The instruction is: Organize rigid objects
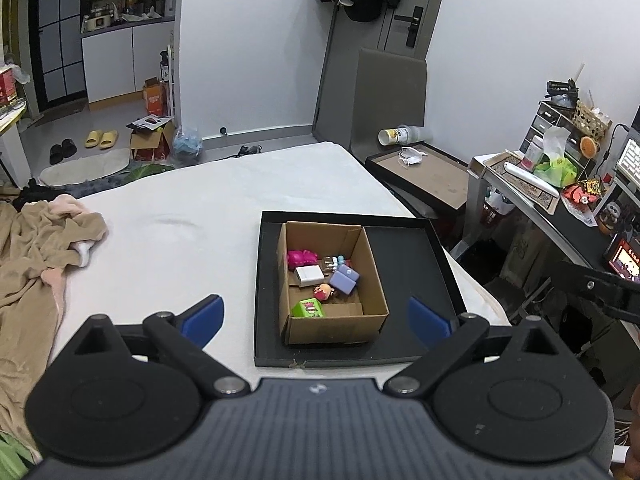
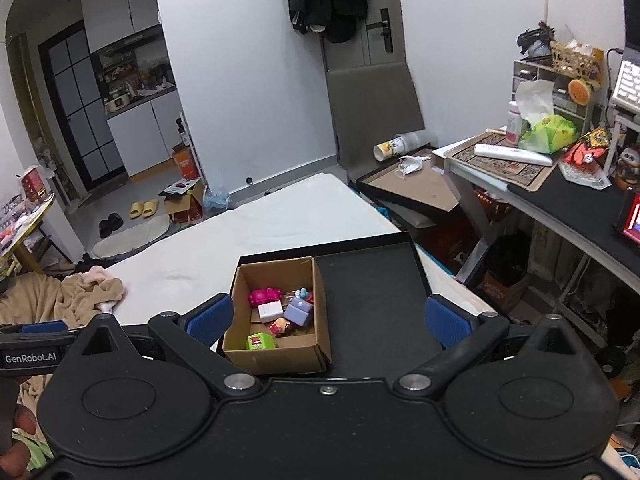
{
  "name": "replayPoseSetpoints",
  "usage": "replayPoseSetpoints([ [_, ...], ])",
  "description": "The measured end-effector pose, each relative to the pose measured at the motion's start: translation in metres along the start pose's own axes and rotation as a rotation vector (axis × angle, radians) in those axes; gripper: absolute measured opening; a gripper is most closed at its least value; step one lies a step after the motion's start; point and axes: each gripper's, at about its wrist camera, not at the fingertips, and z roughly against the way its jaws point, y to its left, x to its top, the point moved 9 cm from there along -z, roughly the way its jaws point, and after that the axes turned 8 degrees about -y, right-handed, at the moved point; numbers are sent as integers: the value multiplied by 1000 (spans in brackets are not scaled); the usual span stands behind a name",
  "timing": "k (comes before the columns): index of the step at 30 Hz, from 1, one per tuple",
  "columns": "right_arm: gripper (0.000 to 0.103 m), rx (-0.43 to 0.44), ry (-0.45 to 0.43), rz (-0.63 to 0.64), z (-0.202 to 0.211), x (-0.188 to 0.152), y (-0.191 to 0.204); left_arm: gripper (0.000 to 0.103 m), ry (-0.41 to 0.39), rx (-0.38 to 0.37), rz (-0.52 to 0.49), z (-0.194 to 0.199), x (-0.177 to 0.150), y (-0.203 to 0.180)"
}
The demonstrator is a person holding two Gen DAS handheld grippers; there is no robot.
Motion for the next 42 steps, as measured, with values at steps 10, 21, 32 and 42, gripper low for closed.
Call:
replayPoseSetpoints([
  [10, 103, -5, -20, 14, 18, 0, 4, 98, -21, 4, -11, 22, -1, 1],
  [21, 103, -7, -24, 18, 20, -2, 7, 98, -14, 11, -18, 28, -6, 8],
  [32, 103, -23, -24, 1, 20, -3, -4, 98, -27, -9, -23, 36, -5, 4],
  [42, 103, -58, -8, 14, 17, -7, -10, 98, -23, -5, -27, 35, -4, 1],
])
